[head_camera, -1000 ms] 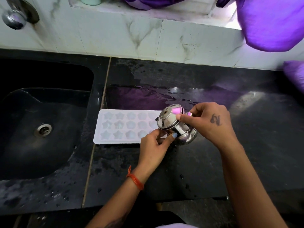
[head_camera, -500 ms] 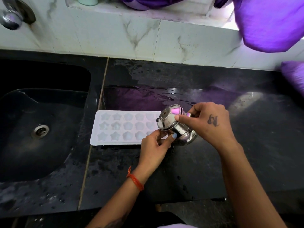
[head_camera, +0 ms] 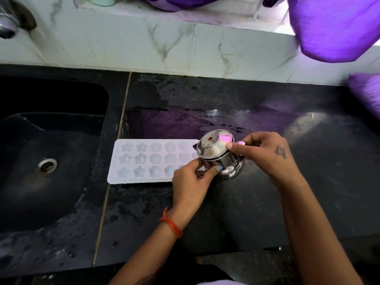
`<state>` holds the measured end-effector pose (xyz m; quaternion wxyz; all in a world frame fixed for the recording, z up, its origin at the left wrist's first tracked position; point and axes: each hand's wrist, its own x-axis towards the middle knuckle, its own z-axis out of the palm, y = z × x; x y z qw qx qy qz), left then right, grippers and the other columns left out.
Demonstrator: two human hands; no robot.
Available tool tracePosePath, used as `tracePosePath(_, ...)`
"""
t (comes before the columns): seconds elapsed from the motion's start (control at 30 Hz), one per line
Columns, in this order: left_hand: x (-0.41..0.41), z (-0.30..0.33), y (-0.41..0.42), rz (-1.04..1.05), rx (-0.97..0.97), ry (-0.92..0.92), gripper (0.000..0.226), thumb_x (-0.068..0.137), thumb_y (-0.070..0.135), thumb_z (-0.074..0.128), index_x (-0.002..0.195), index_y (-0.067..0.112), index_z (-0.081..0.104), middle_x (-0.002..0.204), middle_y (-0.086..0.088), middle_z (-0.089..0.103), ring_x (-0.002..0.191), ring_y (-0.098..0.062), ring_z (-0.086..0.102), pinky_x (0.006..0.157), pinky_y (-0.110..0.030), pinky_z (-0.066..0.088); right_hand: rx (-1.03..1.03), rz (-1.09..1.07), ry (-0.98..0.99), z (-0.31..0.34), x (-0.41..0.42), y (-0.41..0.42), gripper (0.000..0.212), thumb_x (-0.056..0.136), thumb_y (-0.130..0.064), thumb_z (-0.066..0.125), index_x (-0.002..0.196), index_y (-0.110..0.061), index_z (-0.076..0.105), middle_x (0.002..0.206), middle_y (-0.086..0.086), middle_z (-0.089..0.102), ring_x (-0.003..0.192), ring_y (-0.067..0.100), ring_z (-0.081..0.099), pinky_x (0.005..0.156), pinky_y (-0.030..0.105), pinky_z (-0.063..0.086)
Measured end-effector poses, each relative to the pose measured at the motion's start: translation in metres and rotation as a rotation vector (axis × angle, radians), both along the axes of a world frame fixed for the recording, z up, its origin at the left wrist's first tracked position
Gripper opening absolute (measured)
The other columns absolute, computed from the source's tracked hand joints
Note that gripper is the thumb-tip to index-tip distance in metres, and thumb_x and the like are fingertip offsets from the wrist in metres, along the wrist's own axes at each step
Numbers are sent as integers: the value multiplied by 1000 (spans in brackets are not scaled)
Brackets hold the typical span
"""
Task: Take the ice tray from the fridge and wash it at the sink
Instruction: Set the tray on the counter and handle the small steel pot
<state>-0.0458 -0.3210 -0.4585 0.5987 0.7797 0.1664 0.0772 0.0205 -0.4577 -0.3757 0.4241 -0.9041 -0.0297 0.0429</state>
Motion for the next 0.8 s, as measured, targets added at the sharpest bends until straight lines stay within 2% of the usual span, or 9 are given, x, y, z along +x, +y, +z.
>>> tracePosePath(0.13, 1, -1, -5, -30, -80, 22, 29, 74, 39, 76, 95, 19, 73, 89, 8, 75, 75, -7, 70, 79, -39, 55, -55, -8, -32, 3, -1, -3, 34, 63, -46, 81, 59, -15, 67, 58, -1, 69, 66, 20, 68, 73, 44, 56)
tracePosePath(0.3, 1, -7, -13, -77, -199, 40, 42, 66, 51, 69, 95, 20, 73, 90, 9, 75, 80, -7, 71, 81, -43, 56, -200, 19, -118, 10, -6, -3, 38, 67, -50, 76, 62, -14, 66, 59, 1, 67, 62, 15, 63, 59, 27, 46)
tracePosePath(0.4, 2, -10, -17, -91, -226, 37, 49, 62, 59, 66, 93, 23, 73, 90, 8, 75, 82, -8, 71, 80, -43, 57, -257, 32, -139, 12, -6, -3, 38, 69, -49, 75, 62, -14, 65, 58, 2, 66, 59, 14, 61, 56, 26, 42)
tracePosePath(0.6, 3, -13, -23, -98, -296, 54, 32, 62, 55, 68, 82, 31, 70, 90, 7, 75, 84, -10, 71, 83, -44, 56, -344, 69, -207, 14, -7, -4, 41, 71, -48, 74, 60, -11, 62, 54, 3, 61, 57, 18, 58, 56, 27, 41)
tracePosePath(0.8, 3, -10, -26, -104, -339, 63, 8, 77, 30, 75, 83, 28, 69, 88, 4, 75, 84, -13, 71, 83, -45, 56, -375, 82, -238, 14, -7, -5, 43, 72, -49, 73, 63, -9, 64, 57, 5, 64, 60, 20, 61, 59, 28, 44)
